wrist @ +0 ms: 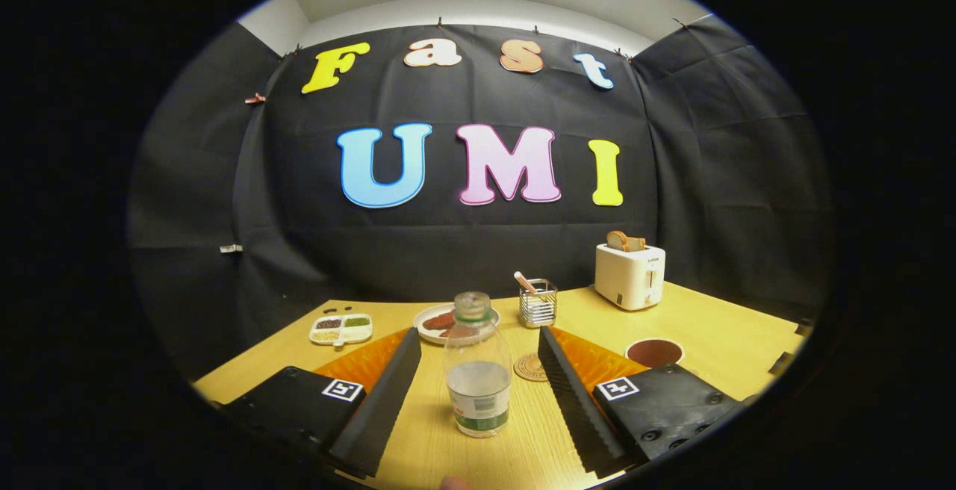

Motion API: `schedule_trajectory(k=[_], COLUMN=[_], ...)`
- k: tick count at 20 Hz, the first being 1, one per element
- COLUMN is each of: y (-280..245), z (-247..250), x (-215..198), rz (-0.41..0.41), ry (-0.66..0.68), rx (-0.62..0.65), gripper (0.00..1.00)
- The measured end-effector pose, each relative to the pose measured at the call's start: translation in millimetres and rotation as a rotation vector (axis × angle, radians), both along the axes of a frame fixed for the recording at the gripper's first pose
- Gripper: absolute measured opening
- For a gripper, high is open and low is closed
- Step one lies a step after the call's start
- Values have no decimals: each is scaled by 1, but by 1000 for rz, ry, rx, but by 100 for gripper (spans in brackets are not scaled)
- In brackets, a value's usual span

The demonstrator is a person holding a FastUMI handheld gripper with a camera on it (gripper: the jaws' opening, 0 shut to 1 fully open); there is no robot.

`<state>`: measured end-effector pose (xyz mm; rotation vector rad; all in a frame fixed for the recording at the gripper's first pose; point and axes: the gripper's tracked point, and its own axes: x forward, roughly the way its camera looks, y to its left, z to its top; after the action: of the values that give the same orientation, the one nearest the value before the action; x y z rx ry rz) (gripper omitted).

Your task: Take the bottle from table, then pour the juice into the cup, finally place the bottle on the coaster

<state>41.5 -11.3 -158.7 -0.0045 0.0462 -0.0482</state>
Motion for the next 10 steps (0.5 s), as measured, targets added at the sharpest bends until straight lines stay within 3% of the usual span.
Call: schedule_trajectory(k=[10], y=[3], z=[-76], x=[37], rz=[-1], ry=[28], rx=[18], gripper=[97])
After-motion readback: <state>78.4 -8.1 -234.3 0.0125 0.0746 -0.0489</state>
